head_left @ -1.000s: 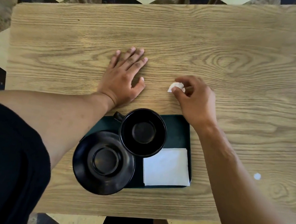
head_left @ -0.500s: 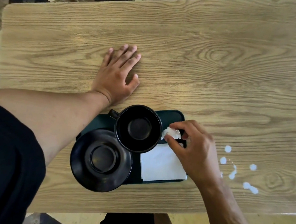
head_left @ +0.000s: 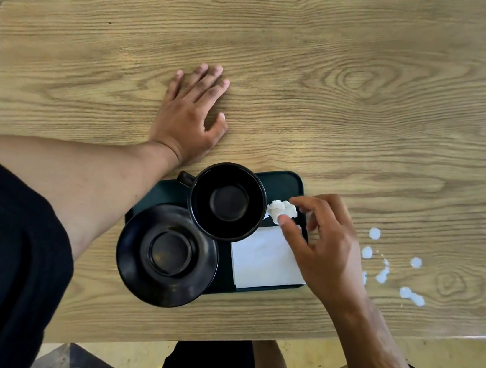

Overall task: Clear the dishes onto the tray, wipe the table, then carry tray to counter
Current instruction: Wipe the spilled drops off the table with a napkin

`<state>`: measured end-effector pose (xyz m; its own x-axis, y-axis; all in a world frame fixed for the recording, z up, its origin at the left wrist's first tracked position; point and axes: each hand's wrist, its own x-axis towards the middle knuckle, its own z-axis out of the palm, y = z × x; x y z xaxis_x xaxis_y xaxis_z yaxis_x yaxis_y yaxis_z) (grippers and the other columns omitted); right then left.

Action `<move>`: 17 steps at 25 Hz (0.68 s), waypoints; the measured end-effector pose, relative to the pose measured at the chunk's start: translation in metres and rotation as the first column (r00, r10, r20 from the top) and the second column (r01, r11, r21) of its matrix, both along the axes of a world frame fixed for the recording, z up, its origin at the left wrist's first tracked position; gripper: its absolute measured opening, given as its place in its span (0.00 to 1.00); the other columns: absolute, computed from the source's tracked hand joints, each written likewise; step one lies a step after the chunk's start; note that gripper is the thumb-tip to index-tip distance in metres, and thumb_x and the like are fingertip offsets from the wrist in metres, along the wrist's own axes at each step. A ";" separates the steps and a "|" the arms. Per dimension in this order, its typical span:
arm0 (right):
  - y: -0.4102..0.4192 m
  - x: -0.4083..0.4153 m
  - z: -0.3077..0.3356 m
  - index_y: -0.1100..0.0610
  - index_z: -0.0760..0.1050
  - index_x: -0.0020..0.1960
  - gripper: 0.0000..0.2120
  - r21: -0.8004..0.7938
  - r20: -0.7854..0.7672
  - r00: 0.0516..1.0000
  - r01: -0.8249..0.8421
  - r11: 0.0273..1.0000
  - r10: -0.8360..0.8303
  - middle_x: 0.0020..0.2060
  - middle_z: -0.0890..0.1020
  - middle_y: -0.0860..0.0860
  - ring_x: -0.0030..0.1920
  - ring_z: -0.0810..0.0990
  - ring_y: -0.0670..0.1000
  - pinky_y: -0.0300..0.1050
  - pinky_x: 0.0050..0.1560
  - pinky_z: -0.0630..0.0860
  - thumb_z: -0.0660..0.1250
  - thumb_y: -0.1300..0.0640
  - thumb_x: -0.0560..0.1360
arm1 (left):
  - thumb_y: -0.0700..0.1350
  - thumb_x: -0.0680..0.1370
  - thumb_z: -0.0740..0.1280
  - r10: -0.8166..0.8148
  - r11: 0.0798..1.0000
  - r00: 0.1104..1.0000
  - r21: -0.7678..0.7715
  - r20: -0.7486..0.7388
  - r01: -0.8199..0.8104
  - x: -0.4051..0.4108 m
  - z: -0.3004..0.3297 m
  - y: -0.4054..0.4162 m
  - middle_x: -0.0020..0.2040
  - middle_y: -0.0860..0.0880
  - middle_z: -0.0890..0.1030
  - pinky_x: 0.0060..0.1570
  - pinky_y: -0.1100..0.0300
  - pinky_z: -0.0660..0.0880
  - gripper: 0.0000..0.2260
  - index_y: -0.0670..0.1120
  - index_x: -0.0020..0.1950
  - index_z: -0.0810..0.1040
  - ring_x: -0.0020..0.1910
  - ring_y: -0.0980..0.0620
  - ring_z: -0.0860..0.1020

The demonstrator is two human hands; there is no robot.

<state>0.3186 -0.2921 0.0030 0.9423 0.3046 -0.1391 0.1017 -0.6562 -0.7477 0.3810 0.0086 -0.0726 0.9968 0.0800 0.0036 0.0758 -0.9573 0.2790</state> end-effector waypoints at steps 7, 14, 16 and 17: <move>-0.026 -0.019 -0.012 0.54 0.83 0.55 0.10 -0.121 0.005 1.000 -0.004 0.993 0.005 0.46 0.77 0.45 0.43 0.79 0.46 0.36 0.43 0.76 0.74 0.61 0.74 | 0.54 0.81 0.57 -0.002 1.000 1.000 -0.010 0.010 0.002 0.000 0.001 0.001 0.83 0.47 0.62 0.81 0.40 0.49 0.28 0.45 0.80 0.67 0.83 0.47 0.55; -0.024 -0.019 -0.015 0.52 0.84 0.56 0.10 -0.138 -0.009 1.000 -0.029 0.990 0.028 0.43 0.75 0.45 0.37 0.75 0.42 0.26 0.40 0.70 0.74 0.60 0.75 | 0.53 0.81 0.58 -0.001 1.000 1.000 -0.015 0.026 0.001 0.000 0.001 0.000 0.82 0.46 0.64 0.81 0.39 0.50 0.27 0.45 0.79 0.68 0.83 0.46 0.57; -0.025 -0.019 -0.015 0.53 0.84 0.54 0.09 -0.136 -0.011 0.999 -0.034 0.990 0.032 0.43 0.75 0.45 0.37 0.74 0.39 0.26 0.40 0.69 0.74 0.60 0.74 | 0.53 0.81 0.58 0.000 1.000 1.000 -0.019 0.018 0.001 0.000 0.002 0.000 0.82 0.46 0.63 0.81 0.40 0.49 0.27 0.45 0.79 0.67 0.83 0.46 0.56; -0.025 -0.018 -0.015 0.53 0.84 0.53 0.08 -0.134 -0.014 0.999 -0.036 0.990 0.035 0.43 0.75 0.45 0.38 0.74 0.38 0.26 0.40 0.69 0.74 0.61 0.74 | 0.53 0.81 0.58 0.000 1.000 1.000 -0.020 0.017 0.000 0.000 0.002 0.000 0.82 0.46 0.63 0.81 0.40 0.49 0.27 0.45 0.80 0.67 0.83 0.46 0.56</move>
<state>0.3005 -0.3169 -0.0118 0.9293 0.3159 -0.1915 0.1189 -0.7465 -0.6547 0.3808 0.0082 -0.0708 0.9966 0.0800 0.0185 0.0708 -0.9514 0.2996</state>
